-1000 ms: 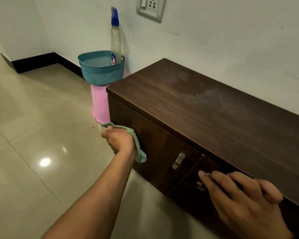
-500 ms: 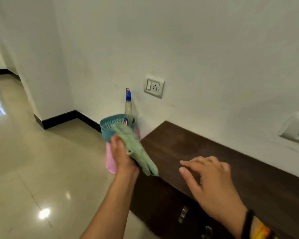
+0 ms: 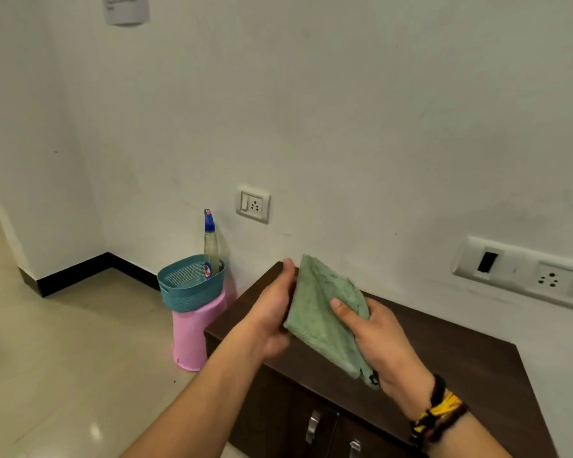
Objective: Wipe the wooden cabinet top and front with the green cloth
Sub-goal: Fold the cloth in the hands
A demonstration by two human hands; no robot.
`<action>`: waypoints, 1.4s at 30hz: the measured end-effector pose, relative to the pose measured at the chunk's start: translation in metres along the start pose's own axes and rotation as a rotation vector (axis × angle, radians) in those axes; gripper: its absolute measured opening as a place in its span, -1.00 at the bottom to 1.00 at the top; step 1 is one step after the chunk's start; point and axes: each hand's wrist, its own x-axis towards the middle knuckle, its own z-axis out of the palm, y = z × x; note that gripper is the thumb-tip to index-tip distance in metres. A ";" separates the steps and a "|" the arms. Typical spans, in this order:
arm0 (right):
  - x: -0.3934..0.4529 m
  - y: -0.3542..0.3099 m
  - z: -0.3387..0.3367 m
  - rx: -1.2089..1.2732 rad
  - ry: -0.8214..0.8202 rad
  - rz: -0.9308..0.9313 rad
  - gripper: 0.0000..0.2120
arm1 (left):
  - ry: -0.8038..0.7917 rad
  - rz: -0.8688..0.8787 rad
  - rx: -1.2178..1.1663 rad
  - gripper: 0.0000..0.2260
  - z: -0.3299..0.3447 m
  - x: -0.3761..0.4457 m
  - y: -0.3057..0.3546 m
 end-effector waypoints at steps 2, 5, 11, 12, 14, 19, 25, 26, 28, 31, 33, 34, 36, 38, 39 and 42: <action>0.000 -0.003 -0.012 0.025 0.056 0.021 -0.73 | -0.083 -0.077 0.118 -0.31 0.000 -0.003 -0.003; 0.001 -0.016 -0.032 0.240 -0.030 0.159 -0.71 | -0.091 -0.021 0.363 -0.69 0.001 -0.008 -0.003; -0.013 -0.019 -0.055 0.626 -0.048 0.260 -0.65 | 0.094 0.165 0.403 -0.86 0.011 -0.007 0.009; -0.015 -0.017 -0.056 0.612 -0.053 0.284 -0.62 | 0.122 0.177 0.481 -0.88 0.013 -0.008 0.008; -0.015 -0.020 -0.059 0.539 0.003 0.234 -0.56 | 0.172 0.247 0.588 -0.91 0.015 -0.006 0.007; -0.013 -0.024 -0.061 0.437 0.096 0.211 -0.55 | 0.273 0.301 0.673 -0.77 0.020 -0.004 0.013; -0.016 -0.029 -0.067 0.272 0.098 0.138 -0.69 | 0.266 0.405 0.640 -0.94 0.027 -0.004 0.021; -0.016 -0.031 -0.067 0.200 0.107 0.146 -0.74 | 0.270 0.430 0.635 -0.94 0.029 -0.005 0.024; -0.016 -0.034 -0.068 0.007 0.142 0.112 -0.76 | 0.249 0.478 0.602 -0.90 0.037 -0.006 0.033; -0.018 -0.044 -0.072 -0.321 0.254 -0.046 -0.54 | 0.129 0.511 0.407 -0.85 0.056 -0.011 0.055; -0.017 -0.048 -0.073 -0.420 0.251 -0.063 -0.35 | 0.059 0.481 0.277 -0.80 0.070 -0.019 0.071; -0.017 -0.047 -0.071 -0.319 0.159 0.009 -0.25 | 0.036 0.459 0.254 -0.75 0.076 -0.023 0.079; -0.018 -0.042 -0.060 0.009 -0.135 0.145 -0.13 | -0.012 0.402 0.308 -0.56 0.081 -0.025 0.089; -0.023 -0.045 -0.050 0.229 -0.284 0.133 -0.26 | -0.049 0.348 0.440 -0.22 0.079 -0.027 0.096; -0.024 -0.048 -0.046 0.254 -0.275 0.091 -0.39 | -0.064 0.324 0.469 -0.07 0.076 -0.027 0.097; -0.021 -0.053 -0.041 0.103 -0.082 -0.038 -0.42 | -0.047 0.293 0.496 0.04 0.065 -0.031 0.099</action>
